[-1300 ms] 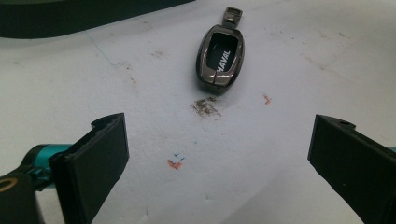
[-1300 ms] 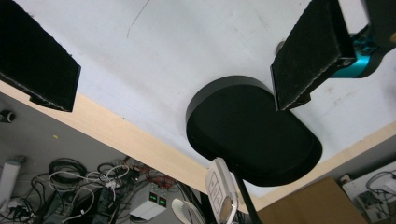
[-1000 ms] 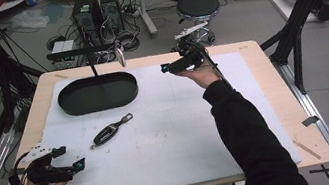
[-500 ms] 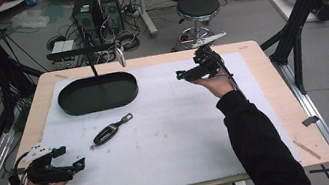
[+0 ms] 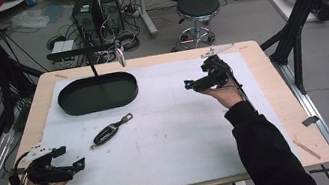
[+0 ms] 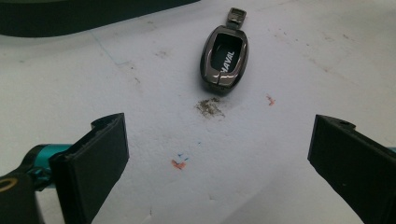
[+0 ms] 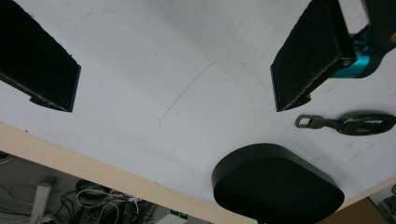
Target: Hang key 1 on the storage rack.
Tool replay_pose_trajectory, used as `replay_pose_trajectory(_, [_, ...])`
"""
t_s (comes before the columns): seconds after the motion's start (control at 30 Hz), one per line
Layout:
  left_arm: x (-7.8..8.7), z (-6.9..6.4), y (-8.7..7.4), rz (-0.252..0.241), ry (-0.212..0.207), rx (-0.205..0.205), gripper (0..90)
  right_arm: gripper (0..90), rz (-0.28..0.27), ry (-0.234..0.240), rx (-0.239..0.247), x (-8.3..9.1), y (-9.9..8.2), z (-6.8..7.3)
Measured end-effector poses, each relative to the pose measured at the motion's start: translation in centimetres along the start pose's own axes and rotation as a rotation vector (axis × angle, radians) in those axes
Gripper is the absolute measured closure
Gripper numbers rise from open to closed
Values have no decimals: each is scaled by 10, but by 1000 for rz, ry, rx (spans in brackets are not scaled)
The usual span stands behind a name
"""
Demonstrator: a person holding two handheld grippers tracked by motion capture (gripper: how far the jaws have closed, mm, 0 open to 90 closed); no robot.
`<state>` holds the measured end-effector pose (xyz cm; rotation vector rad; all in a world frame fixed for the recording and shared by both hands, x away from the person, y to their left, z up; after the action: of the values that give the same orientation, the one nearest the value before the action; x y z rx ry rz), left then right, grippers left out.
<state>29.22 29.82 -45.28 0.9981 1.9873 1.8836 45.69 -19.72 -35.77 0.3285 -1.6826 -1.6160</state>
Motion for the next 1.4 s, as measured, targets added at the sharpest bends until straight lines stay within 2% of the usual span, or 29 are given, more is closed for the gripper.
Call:
replay_pose_trajectory(0.37, [0,0,0,1,0,-2,56,8,-2,1,15,19,-22,9])
replay_pose_trajectory(0.67, [0,0,1,-7,1,-1,56,8,10,-22,-6,39,-45,8])
replay_pose_trajectory(0.73, [0,0,1,-7,2,-2,56,8,13,-26,2,43,-49,8])
replay_pose_trajectory(1.0, [-1,-1,2,-5,7,1,56,8,4,-43,92,60,-69,18])
replay_pose_trajectory(1.2, [-3,-2,2,-1,6,-1,56,8,-26,-46,46,67,-85,17])
replay_pose_trajectory(1.4, [-3,-3,3,0,7,-2,56,8,-35,-56,40,76,-99,18])
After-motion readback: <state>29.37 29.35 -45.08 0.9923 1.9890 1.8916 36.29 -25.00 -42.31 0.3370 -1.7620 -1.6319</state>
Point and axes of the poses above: each handheld gripper's, and its own axes: x roughly backward along the jaws, y roughly out of its top, z roughly to its left, the point moved 3 cm from there along -x, roughly forward along the jaws, and after that the axes turned 15 degrees about -z, right-handed, at the moved point
